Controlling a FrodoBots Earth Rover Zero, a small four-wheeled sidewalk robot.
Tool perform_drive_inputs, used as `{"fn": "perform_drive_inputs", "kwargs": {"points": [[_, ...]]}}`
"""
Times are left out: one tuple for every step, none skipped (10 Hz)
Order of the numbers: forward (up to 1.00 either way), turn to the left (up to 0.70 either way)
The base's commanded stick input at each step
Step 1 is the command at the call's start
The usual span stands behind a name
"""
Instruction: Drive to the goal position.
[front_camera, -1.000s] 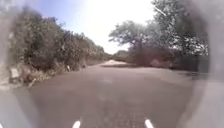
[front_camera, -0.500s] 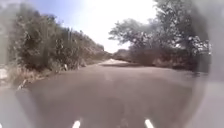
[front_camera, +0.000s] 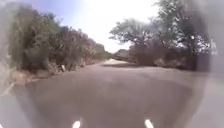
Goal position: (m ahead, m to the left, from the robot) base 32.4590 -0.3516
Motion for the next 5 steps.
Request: {"fn": "perform_drive_inputs", "kwargs": {"points": [[0.85, 0.0], [0.85, 0.0], [0.85, 0.0], [0.85, 0.0], [0.85, 0.0]]}}
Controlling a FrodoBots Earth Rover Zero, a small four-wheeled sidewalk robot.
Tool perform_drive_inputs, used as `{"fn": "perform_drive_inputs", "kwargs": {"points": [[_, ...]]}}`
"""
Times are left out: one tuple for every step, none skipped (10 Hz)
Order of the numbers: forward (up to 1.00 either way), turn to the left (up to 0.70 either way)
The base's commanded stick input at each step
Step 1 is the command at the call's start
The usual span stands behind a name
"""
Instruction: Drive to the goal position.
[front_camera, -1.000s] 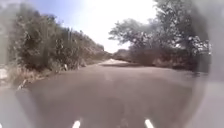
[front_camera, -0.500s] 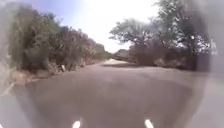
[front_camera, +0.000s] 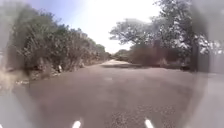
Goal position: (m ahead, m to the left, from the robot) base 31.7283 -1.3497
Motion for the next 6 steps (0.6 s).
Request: {"fn": "perform_drive_inputs", "kwargs": {"points": [[0.85, 0.0], [0.85, 0.0], [0.85, 0.0], [0.85, 0.0], [0.85, 0.0], [0.85, 0.0]]}}
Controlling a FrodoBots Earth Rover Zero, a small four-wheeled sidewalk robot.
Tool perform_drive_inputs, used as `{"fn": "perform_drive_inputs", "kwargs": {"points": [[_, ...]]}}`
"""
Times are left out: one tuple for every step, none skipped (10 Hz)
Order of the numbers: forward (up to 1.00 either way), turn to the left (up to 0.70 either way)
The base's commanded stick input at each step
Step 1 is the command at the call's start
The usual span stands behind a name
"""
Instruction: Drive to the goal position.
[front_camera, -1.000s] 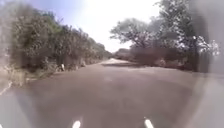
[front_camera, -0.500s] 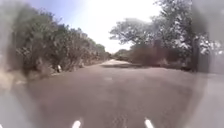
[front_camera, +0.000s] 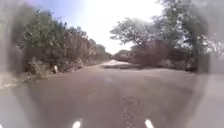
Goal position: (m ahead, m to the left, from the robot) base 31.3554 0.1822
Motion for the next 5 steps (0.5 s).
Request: {"fn": "perform_drive_inputs", "kwargs": {"points": [[0.85, 0.0], [0.85, 0.0], [0.85, 0.0], [0.85, 0.0], [0.85, 0.0]]}}
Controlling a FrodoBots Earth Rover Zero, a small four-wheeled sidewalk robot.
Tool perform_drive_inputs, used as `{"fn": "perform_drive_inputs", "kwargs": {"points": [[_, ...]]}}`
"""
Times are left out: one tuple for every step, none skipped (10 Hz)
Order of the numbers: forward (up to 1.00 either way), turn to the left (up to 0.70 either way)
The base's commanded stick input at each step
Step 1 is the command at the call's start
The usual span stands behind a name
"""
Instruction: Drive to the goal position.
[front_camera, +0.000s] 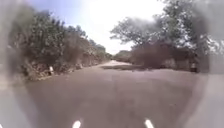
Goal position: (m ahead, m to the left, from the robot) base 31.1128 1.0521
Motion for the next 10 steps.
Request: {"fn": "perform_drive_inputs", "kwargs": {"points": [[0.85, 0.0], [0.85, 0.0], [0.85, 0.0], [0.85, 0.0], [0.85, 0.0], [0.85, 0.0], [0.85, 0.0], [0.85, 0.0], [0.85, 0.0], [0.85, 0.0]]}}
